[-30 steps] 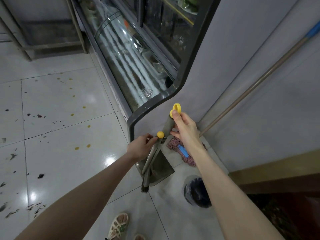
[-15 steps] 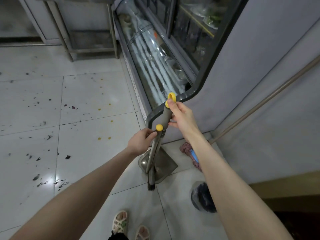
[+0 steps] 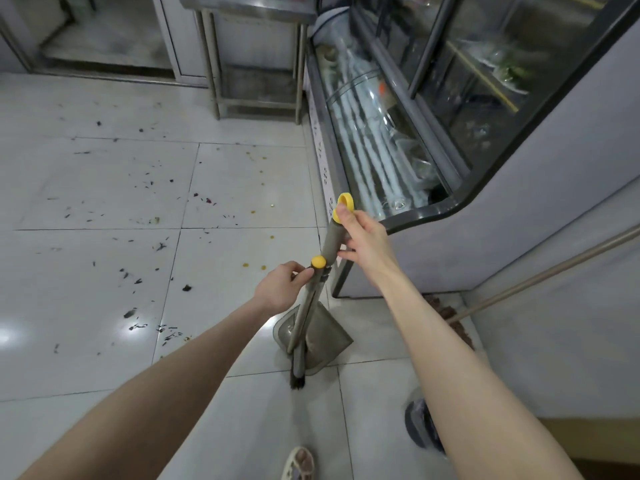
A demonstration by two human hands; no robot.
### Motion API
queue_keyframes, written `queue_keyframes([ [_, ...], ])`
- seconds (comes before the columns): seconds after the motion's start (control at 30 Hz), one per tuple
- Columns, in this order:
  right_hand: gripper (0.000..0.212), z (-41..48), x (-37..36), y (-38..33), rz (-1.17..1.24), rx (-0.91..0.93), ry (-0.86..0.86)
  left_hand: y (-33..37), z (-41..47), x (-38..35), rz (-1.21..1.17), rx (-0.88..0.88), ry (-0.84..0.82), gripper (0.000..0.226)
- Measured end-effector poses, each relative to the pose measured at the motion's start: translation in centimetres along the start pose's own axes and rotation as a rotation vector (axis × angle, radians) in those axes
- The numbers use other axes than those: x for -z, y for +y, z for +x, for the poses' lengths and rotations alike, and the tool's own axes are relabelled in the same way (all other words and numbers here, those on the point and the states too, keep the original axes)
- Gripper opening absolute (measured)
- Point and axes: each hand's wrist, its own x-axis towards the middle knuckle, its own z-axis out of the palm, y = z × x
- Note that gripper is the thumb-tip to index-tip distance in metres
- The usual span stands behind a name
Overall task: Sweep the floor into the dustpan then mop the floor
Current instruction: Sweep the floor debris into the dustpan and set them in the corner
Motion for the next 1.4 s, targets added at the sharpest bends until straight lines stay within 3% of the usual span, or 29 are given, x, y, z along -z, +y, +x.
queue_keyframes([
  [0.6,0.027,-3.5,-18.7,4.2,0.006,-0.073,-0.123,-15.9,-6.7,8.5,-0.120,0.134,0.088,0.036],
  [0.7,0.031,-3.7,-20.1,4.6,-0.025,-0.075,-0.137,-17.3,-7.2,9.0,-0.112,0.152,0.105,0.038],
  [1.03,0.080,-4.3,-23.6,6.2,-0.187,-0.044,-0.175,-20.0,-6.8,8.6,-0.110,0.214,0.073,0.055],
  [1.23,0.080,-4.3,-23.7,6.5,-0.235,-0.013,-0.122,-20.9,-5.9,7.8,-0.019,0.211,-0.011,0.076],
  [1.4,0.071,-3.8,-23.5,6.8,-0.274,0.012,-0.109,-21.2,-5.5,7.4,0.009,0.172,-0.034,0.068],
])
